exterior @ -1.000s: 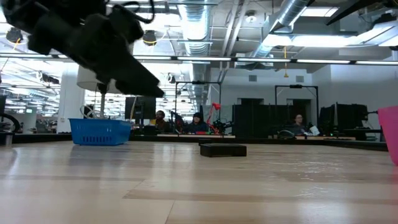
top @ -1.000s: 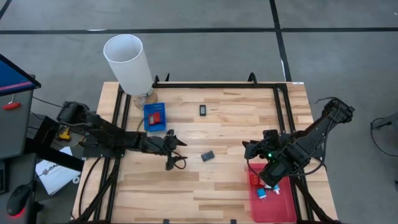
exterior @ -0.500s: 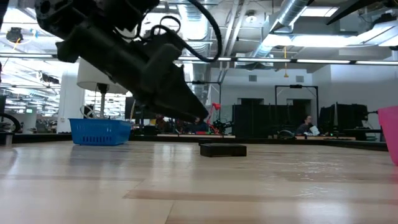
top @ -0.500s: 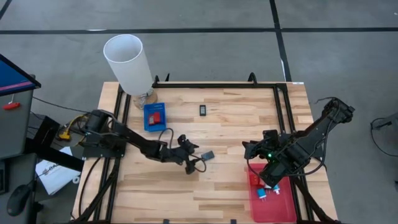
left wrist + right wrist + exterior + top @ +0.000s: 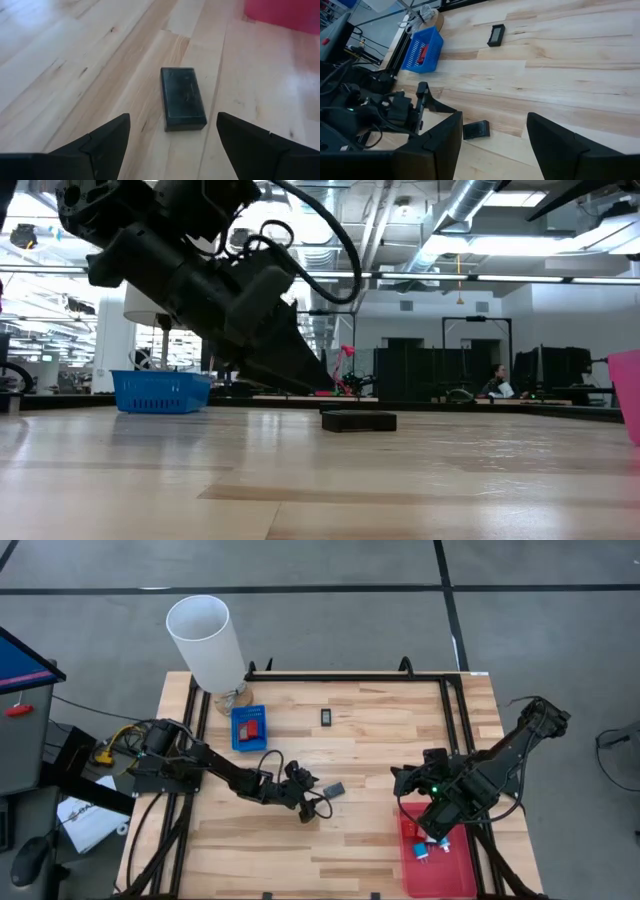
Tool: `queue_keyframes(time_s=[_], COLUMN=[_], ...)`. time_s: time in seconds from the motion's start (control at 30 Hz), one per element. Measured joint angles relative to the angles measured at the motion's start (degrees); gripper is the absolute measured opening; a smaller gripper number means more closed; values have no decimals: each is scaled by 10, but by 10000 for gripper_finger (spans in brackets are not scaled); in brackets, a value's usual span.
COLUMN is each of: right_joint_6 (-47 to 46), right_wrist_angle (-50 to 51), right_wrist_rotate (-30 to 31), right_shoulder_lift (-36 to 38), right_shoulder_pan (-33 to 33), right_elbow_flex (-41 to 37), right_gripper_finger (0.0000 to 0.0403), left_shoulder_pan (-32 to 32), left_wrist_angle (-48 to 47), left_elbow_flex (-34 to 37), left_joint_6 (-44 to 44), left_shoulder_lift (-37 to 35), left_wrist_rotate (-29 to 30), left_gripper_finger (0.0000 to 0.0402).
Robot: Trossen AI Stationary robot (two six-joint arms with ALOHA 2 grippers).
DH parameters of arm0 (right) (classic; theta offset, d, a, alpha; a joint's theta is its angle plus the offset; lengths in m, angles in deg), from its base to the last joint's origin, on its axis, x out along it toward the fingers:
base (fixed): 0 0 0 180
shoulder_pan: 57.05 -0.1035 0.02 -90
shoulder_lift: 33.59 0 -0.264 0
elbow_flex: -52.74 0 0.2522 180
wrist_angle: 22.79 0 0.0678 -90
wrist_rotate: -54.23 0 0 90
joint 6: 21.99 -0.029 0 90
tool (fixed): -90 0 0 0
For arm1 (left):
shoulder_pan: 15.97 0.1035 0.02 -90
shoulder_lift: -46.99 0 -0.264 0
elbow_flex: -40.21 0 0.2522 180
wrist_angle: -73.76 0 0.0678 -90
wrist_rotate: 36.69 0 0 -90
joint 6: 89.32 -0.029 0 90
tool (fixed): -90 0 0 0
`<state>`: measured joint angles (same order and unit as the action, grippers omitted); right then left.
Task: Pick & Place Office items
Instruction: Put the bottom black digital timer into the blue bin
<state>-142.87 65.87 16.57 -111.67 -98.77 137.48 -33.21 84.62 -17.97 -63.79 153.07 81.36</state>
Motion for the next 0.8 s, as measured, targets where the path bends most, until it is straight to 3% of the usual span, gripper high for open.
queue_keyframes(time_s=[0.33,0.53,0.8], right_joint_6=[-1,-8,-11], right_wrist_angle=[-2,-4,-3], right_wrist_rotate=[-6,-14,-15], right_shoulder_lift=[0,0,0], right_shoulder_pan=[-7,-17,-19], right_elbow_flex=[0,0,0], right_gripper_finger=[214,214,214], left_shoulder_pan=[3,3,5], left_wrist_angle=[4,-51,-81], left_elbow_flex=[-83,-124,-123], left_joint_6=[-12,23,33], left_shoulder_lift=[89,128,124], left_wrist_rotate=[-12,5,15], left_gripper_finger=[295,292,246])
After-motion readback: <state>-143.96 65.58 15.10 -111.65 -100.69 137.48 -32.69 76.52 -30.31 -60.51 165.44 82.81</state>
